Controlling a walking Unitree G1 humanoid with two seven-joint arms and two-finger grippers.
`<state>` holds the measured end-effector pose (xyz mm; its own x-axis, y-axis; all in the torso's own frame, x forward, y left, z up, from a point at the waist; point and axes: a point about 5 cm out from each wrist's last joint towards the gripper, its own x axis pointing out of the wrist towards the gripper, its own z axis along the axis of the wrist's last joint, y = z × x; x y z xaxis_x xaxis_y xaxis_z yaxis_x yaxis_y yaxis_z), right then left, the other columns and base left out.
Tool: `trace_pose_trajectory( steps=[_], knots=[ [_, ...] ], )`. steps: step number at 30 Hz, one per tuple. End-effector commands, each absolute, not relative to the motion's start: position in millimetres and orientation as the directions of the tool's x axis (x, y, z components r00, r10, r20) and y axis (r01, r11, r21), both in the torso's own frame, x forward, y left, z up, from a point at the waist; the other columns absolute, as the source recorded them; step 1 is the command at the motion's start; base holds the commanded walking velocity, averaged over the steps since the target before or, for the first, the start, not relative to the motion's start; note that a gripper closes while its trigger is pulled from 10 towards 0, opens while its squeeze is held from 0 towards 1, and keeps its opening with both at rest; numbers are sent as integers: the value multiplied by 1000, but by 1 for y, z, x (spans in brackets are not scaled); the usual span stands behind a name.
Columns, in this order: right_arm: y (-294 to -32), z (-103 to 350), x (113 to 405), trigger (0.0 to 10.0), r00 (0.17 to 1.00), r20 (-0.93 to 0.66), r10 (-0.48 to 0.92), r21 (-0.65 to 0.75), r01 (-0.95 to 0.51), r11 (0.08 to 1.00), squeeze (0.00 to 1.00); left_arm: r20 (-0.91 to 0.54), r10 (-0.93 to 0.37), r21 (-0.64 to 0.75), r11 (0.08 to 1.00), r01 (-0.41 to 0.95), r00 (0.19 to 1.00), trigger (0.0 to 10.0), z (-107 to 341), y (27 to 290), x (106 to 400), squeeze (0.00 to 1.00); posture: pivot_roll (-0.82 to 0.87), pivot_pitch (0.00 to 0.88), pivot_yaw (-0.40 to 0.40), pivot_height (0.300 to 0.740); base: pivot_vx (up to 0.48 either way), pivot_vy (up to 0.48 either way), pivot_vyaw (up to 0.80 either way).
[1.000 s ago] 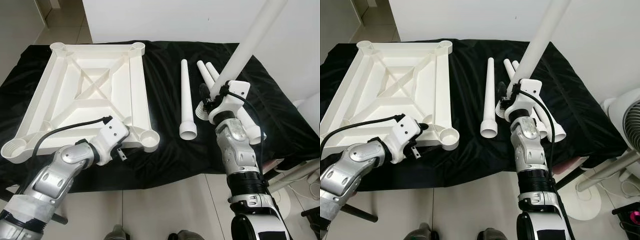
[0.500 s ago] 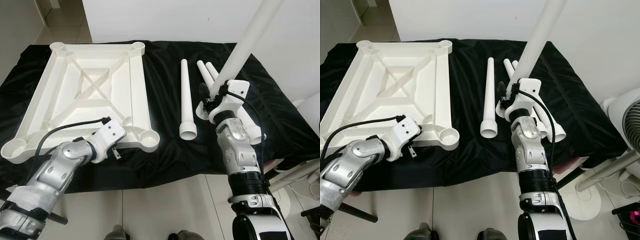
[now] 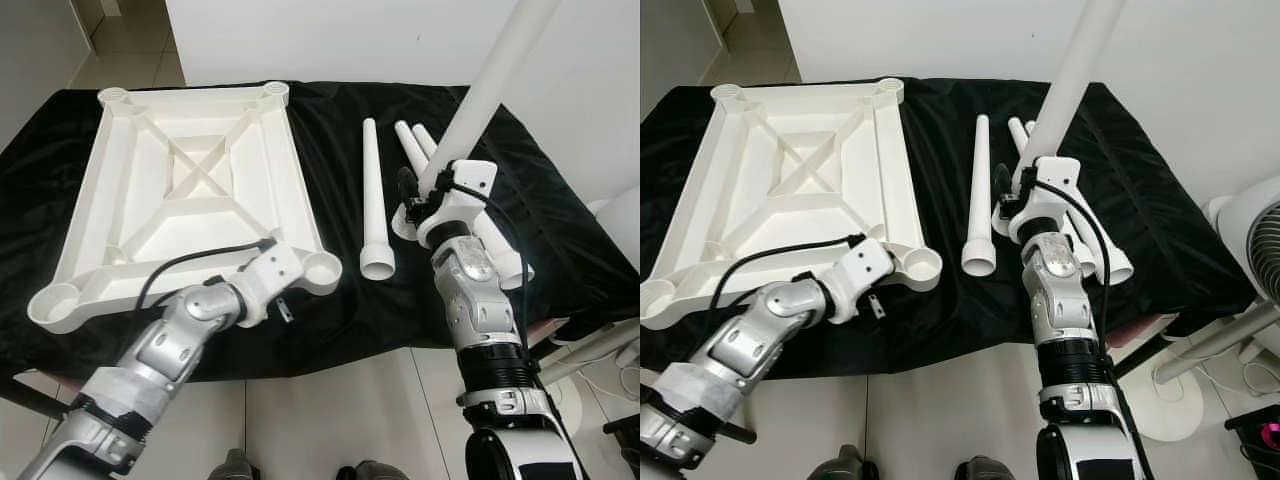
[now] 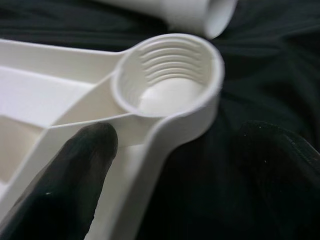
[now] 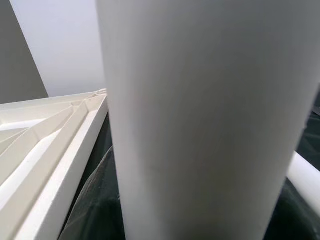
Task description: Building children table
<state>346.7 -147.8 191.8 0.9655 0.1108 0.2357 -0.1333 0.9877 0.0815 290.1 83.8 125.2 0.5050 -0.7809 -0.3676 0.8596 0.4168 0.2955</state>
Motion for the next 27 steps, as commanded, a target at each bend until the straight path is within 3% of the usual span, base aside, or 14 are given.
trace_pose_trajectory(
  steps=[1, 8, 14, 22, 27],
  knots=[
    [-148, 191, 346, 10000, 966, 232, 112, 74, -132, 988, 0, -371, -806, 301, 365, 881, 461, 10000, 125, 69, 286, 0, -52, 43, 0, 740, 0, 0, 0],
    [-145, 189, 346, 10000, 965, 229, 129, 57, -146, 988, 0, -296, -812, 291, 425, 857, 503, 10000, 126, 32, 284, 0, -55, 46, 9, 740, 0, 0, 0],
    [-144, 189, 345, 10000, 964, 230, 136, 50, -151, 987, 0, -263, -805, 280, 464, 840, 532, 10000, 130, 22, 284, 0, -55, 47, 11, 740, 0, 0, 0],
    [-127, 185, 340, 10000, 944, 220, 246, 13, -255, 967, 0, -208, -767, 314, 536, 784, 608, 10000, 153, 47, 299, 0, -38, 56, 17, 740, 0, 0, 0],
    [-115, 178, 336, 10000, 923, 204, 327, -43, -325, 945, 0, -113, -749, 247, 615, 749, 652, 10000, 173, 70, 305, 0, -32, 60, 22, 740, 0, 0, 0]
  ],
)
